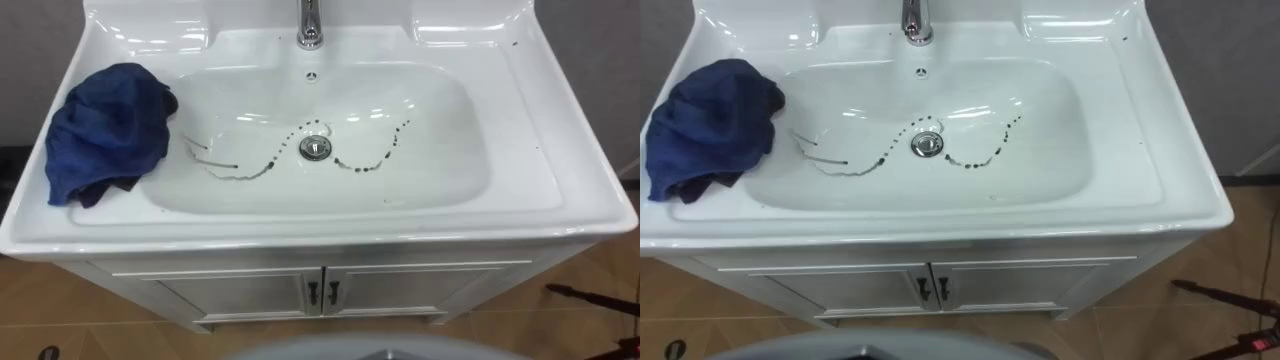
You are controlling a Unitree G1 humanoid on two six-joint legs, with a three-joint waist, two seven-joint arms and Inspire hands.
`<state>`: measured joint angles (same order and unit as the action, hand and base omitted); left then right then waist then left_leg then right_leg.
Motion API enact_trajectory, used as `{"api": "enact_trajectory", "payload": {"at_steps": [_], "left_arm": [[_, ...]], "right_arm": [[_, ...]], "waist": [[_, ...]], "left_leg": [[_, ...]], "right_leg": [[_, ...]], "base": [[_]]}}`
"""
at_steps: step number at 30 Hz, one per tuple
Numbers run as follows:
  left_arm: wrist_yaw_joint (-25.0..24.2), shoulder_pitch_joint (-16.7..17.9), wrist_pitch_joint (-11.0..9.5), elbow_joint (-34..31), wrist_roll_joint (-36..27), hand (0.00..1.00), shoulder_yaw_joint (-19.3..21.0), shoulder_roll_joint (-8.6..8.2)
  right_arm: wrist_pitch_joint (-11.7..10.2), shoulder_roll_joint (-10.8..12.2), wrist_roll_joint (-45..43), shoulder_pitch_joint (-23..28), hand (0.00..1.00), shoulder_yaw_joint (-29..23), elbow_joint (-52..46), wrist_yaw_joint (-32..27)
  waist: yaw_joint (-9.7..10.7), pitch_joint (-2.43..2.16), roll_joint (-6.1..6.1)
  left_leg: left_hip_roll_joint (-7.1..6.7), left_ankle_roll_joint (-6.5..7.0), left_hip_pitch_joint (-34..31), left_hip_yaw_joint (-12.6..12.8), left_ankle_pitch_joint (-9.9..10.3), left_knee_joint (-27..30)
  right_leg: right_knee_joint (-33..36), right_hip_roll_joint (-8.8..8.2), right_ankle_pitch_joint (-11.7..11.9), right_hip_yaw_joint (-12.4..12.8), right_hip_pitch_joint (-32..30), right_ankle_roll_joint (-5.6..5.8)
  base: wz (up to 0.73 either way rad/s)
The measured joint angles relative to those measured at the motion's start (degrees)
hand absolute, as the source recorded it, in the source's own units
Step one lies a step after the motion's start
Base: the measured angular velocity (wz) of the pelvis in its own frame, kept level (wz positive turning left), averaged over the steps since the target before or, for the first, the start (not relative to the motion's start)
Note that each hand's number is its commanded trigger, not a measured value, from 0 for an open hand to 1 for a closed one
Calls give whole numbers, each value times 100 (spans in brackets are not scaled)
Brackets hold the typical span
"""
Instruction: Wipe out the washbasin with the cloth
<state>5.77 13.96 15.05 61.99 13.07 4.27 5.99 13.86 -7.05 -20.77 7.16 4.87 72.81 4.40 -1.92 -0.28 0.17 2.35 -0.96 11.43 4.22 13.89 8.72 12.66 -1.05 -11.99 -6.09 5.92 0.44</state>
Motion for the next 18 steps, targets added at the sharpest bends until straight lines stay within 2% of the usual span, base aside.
{"api": "enact_trajectory", "payload": {"at_steps": [7, 18], "left_arm": [[33, 55, 98, 21, -44, 0, 11, -10], [121, 72, 105, -4, -238, 0, 15, -10]], "right_arm": [[-2, -1, 1, -67, 0, 12, -2, -72], [-2, -5, 24, -90, 0, 2, 1, -182]], "waist": [[-18, -7, 39], [-2, -4, 71]], "left_leg": [[0, 0, 11, 1, 0, -4], [-2, 0, 12, -36, 0, -5]], "right_leg": [[5, 0, 1, 0, 9, -1], [-2, -5, 0, -24, 32, 0]], "base": [[0], [0]]}}
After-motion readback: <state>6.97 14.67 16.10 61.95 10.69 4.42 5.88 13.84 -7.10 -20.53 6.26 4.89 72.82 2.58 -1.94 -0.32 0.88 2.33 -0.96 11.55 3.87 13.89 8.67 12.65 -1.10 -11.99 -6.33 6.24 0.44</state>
